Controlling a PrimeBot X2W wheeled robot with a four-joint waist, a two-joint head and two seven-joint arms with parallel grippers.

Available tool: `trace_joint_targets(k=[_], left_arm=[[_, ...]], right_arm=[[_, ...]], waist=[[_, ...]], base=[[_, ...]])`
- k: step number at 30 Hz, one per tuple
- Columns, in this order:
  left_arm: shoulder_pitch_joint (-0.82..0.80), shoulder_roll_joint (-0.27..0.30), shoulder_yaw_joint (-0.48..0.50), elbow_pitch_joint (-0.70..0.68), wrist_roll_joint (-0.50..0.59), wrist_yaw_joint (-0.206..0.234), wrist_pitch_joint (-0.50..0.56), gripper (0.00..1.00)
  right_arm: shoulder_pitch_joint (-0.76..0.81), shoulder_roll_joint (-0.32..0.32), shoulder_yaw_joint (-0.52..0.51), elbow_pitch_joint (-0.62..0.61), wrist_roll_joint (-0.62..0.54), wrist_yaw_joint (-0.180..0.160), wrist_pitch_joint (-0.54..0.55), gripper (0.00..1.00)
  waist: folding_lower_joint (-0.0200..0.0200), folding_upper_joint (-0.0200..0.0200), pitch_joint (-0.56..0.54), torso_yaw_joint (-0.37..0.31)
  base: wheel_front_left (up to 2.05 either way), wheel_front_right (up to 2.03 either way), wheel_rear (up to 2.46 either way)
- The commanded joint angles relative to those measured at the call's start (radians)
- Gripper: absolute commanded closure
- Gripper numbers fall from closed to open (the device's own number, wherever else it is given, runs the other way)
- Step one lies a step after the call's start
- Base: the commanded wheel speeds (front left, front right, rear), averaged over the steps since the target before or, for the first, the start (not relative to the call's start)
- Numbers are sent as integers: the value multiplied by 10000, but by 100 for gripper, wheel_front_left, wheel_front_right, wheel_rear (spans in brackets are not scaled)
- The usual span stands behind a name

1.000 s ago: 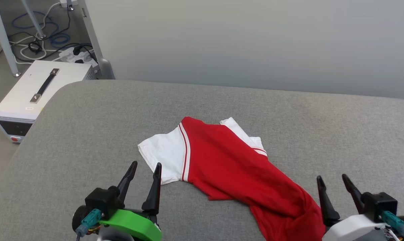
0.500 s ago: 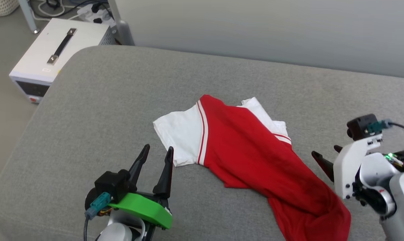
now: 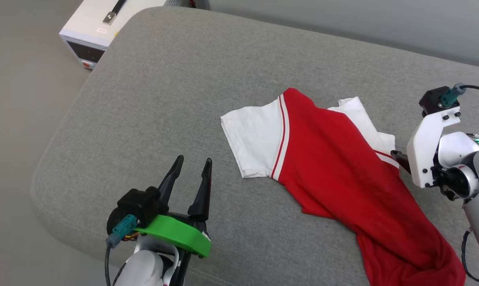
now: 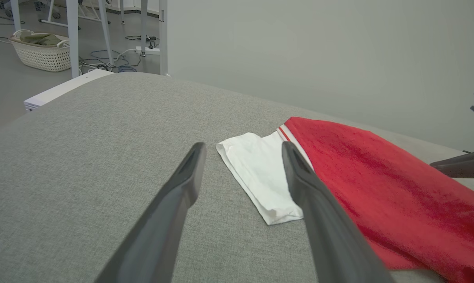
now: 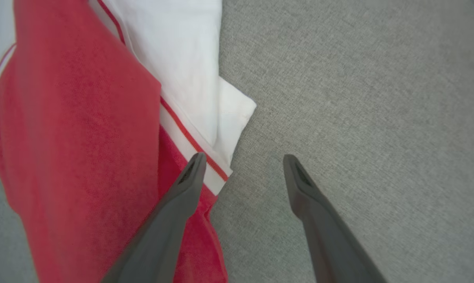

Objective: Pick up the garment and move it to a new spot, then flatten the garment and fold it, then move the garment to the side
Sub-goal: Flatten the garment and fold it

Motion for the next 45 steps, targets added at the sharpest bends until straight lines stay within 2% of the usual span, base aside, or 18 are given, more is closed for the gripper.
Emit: trace_joint_targets(k=[1,6,13,14,15,16,25,32,38,45], left_arm=[[-162,-72,29,-21,75,-75,-57,0],[-160,-161,68,8,137,-89,-57,0],[-120,-212,133,-33,135,-97,-57,0],[-118,-216,139,-40,134,-97,-57,0],[-118,-219,141,-45,133,-98,-57,0],[-117,-225,157,-49,137,-99,-57,0],[-74,-229,286,77,255,-102,-57,0],[130,-223,599,-181,471,-102,-57,0],[304,-157,602,-59,504,-103,-57,0],[473,-51,708,-20,536,-103,-57,0]], right_arm=[[-229,-31,33,235,-124,-7,-27,0],[-527,-61,246,1258,-214,-7,-92,0],[-403,-241,981,1805,145,-7,-133,0],[-365,-268,1062,1891,248,-7,-98,50],[-344,-303,1136,1932,320,-7,-96,67],[-331,-414,1250,2021,562,-7,-293,100],[-248,-779,1000,2419,913,-7,-1663,100],[448,-1103,433,2380,974,-7,-3056,100],[1364,-1222,-700,2266,872,-7,-4087,100],[2474,-1078,-2678,2442,147,-7,-4790,100]], waist=[[-1,0,432,446],[-1,0,531,761],[-1,0,662,912],[-1,0,681,919],[-1,0,695,925],[-1,0,713,907],[-1,0,259,461],[-1,0,-359,-269],[-1,0,-778,-934],[-1,0,-985,-1581]], base=[[0,0,0],[0,0,0],[0,0,0],[0,0,0],[0,0,0],[0,0,0],[0,0,0],[0,0,0],[0,0,0],[0,0,0]])
